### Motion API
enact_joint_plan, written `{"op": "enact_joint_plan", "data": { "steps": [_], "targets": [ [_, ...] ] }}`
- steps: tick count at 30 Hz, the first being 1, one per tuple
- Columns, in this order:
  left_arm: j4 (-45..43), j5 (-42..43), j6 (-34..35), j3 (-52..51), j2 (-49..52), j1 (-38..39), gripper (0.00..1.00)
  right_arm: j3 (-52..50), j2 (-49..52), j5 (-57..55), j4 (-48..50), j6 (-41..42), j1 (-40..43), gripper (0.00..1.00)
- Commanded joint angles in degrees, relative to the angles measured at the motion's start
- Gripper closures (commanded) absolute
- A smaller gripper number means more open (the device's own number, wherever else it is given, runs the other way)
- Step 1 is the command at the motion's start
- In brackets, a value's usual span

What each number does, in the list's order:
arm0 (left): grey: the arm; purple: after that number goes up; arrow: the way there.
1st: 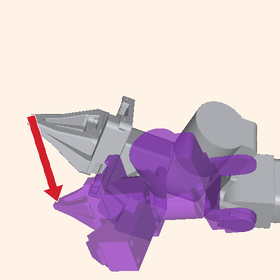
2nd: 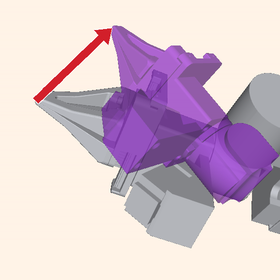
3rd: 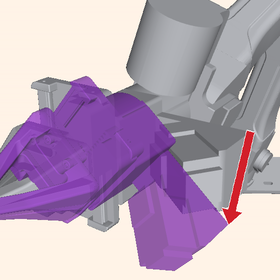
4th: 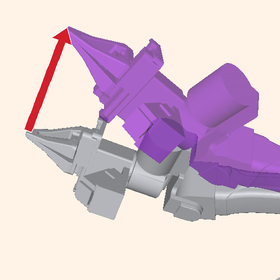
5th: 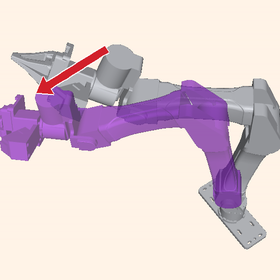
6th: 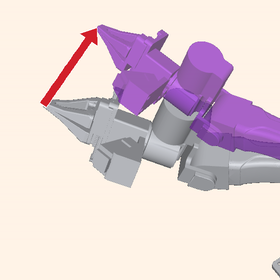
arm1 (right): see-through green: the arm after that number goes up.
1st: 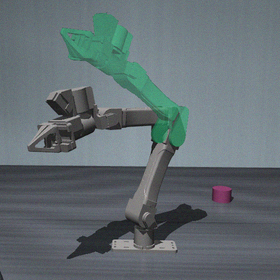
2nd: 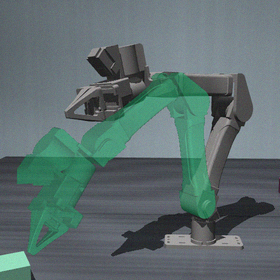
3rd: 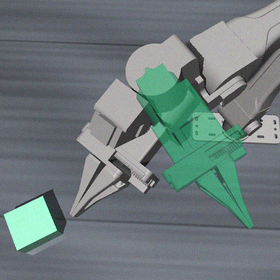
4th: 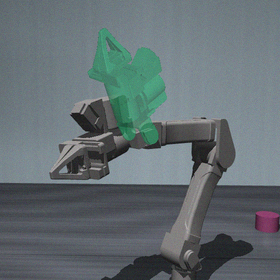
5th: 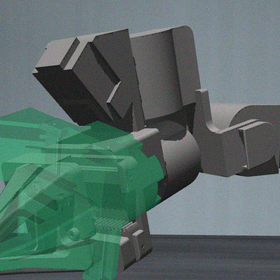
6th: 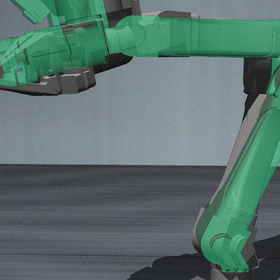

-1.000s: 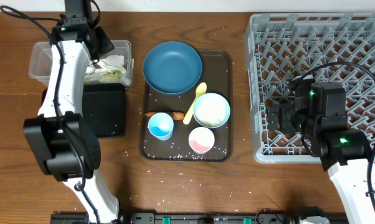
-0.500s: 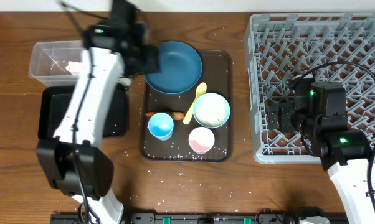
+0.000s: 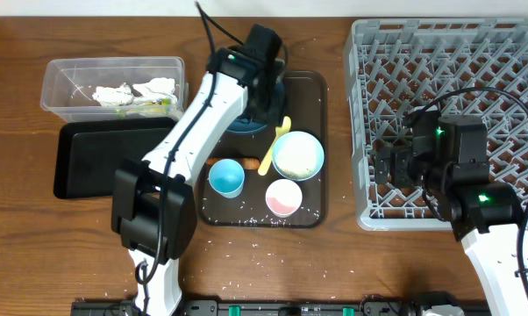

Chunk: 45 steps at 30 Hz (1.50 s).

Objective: Sort waste into correct bins and load items into the dishwasher rack
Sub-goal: 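Grasp the pink cup on the tray with the left gripper and lift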

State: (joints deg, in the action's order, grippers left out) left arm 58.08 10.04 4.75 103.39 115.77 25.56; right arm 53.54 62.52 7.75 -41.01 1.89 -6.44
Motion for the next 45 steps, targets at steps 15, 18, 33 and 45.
{"op": "enact_joint_plan", "data": {
  "steps": [15, 18, 33, 45],
  "targets": [
    [22.29, 6.05, -0.66, 0.04, -2.95, 4.17, 0.41, 1.14, 0.02, 0.48, -0.17, -0.68, 0.37, 0.01],
    [22.84, 6.03, 1.51, -0.04, -3.54, 5.95, 0.42, 1.14, 0.02, 0.46, -0.37, -0.68, 0.37, 0.01],
    [17.62, -1.75, 13.25, -6.91, -3.61, 17.42, 0.43, 1.14, 0.02, 0.48, -0.83, -0.68, 0.37, 0.01],
    [15.04, -1.81, 17.09, -7.61, -4.68, 18.23, 0.46, 1.14, 0.02, 0.46, -1.64, -0.68, 0.37, 0.01]
  ]
}}
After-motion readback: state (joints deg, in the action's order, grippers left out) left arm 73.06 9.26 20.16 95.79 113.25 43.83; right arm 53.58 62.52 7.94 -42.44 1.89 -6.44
